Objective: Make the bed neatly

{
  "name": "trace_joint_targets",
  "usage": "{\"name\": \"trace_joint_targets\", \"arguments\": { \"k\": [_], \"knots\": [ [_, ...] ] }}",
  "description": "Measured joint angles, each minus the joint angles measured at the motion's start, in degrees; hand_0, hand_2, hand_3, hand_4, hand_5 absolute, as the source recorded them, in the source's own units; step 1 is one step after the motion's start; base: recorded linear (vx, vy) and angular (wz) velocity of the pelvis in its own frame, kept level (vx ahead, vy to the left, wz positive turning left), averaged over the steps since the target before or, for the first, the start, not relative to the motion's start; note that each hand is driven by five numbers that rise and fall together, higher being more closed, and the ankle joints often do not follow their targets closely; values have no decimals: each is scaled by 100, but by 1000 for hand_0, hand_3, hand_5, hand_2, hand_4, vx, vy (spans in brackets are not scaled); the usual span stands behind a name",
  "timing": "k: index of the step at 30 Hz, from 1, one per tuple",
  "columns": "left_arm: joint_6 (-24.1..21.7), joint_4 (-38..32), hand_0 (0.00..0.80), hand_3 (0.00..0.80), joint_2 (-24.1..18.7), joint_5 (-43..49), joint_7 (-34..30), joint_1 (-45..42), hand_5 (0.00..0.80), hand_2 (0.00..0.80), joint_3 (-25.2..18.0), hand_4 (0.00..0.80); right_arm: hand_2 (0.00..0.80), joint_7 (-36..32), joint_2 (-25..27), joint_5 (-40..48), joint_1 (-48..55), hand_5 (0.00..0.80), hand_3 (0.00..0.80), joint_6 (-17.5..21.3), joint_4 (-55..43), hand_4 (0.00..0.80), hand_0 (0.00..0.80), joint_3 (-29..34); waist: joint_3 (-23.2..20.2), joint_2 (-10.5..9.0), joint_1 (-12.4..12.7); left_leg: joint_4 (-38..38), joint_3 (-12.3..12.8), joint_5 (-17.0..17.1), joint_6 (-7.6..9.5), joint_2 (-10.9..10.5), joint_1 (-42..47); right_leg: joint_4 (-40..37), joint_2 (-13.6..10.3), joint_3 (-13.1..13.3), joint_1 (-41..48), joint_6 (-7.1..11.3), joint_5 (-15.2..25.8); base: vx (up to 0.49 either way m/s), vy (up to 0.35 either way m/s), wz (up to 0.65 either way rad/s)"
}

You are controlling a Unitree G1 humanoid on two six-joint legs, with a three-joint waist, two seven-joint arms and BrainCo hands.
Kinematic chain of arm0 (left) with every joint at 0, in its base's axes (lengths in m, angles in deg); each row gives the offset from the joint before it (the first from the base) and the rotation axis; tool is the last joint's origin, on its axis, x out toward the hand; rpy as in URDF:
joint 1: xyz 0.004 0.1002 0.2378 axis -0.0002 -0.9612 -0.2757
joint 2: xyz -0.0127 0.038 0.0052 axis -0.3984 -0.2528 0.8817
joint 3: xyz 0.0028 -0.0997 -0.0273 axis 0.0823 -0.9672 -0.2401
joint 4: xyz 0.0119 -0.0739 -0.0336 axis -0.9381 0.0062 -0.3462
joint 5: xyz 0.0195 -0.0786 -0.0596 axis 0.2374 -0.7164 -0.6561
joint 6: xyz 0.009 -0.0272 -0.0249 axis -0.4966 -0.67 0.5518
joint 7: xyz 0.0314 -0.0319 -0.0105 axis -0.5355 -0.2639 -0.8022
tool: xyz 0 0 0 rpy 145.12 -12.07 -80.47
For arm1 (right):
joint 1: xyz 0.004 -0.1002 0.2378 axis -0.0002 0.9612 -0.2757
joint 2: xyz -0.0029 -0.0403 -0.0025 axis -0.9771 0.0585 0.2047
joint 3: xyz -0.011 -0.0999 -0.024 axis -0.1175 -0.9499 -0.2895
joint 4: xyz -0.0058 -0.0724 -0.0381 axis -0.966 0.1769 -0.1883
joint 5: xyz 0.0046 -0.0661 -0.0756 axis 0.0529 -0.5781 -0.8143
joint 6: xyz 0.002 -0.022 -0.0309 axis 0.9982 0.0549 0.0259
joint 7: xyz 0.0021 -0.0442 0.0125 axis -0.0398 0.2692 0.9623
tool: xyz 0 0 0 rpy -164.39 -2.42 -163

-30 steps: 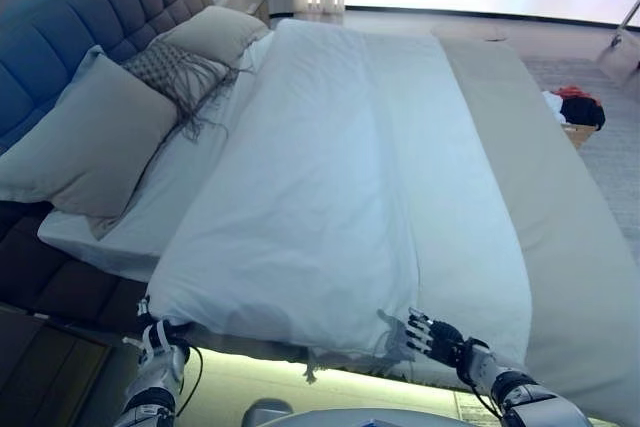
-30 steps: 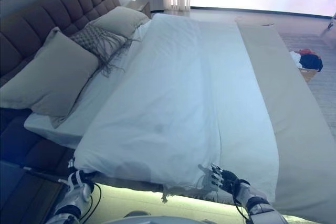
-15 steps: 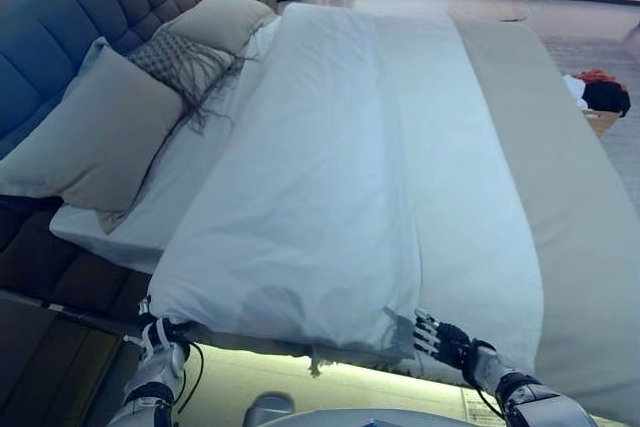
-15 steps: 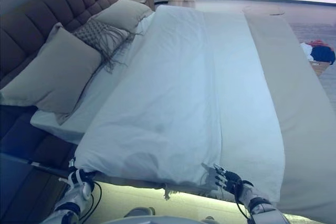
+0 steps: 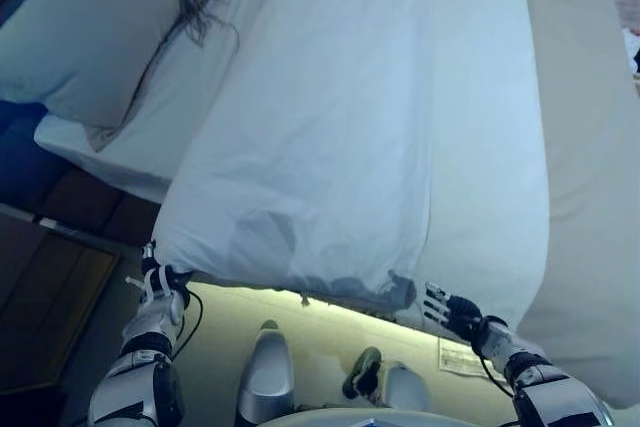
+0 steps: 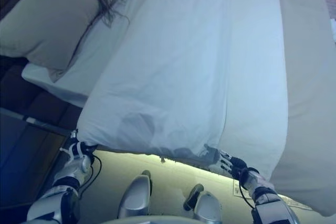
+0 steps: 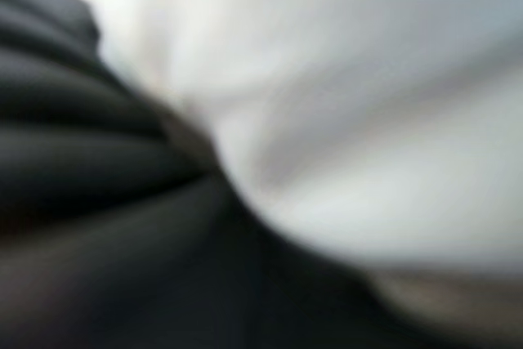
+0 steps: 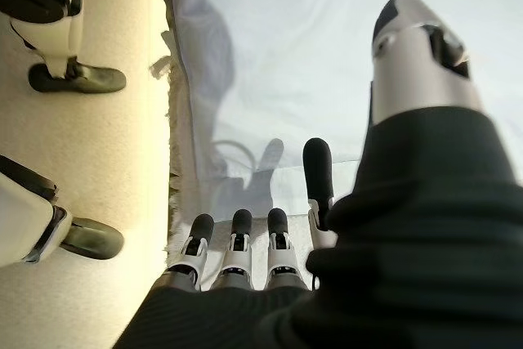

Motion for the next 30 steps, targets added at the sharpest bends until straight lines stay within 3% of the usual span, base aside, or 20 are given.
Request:
{"name": "trace_joint_targets", "arguments": {
  "k": [1, 2, 10, 21, 30],
  "knots": [
    [0, -42, 248, 248, -2, -55, 5, 33, 248, 248, 42, 248, 0, 1, 26, 0, -71, 0, 0, -6, -82, 0, 0, 1, 65, 25, 2, 97, 23, -141, 32, -1, -75, 240, -67, 37, -164, 4, -93, -83, 97, 2],
    [-1, -43, 0, 0, -1, -120, 23, 74, 0, 0, 79, 0, 0, 2, 40, 0, -138, 0, 0, -6, -139, 0, 0, 6, 128, 36, -3, 179, 55, -252, 46, -18, -164, 440, -130, 93, -313, 5, -152, -62, 73, -4],
    [-259, 184, 0, 0, -12, -373, 290, -359, 0, 0, 60, 0, 0, -2, 172, -2, -419, 0, 0, -166, -382, 0, 0, 14, 545, 47, 23, 1033, 125, -520, 218, -201, -773, 1417, -565, 420, -998, 3, -477, -49, 70, 3],
    [-399, 661, 0, 0, -95, -401, 377, -1199, 0, 0, -358, 0, 0, -166, 383, -16, -415, 0, 0, -228, -365, 0, 0, 123, 552, 24, 46, 1484, 116, -672, 257, -132, -1024, 1833, -648, 558, -1282, -3, -603, -11, -9, -2],
    [-283, 831, 0, 0, -75, -54, 97, -1498, 0, 0, -513, 0, 0, -290, 280, -53, -57, 0, 0, -240, -354, 0, 0, 453, 313, -195, 19, 1425, 158, -680, 276, -98, -784, 1794, -633, 585, -1065, -36, -593, 61, -100, -2]
  ]
}}
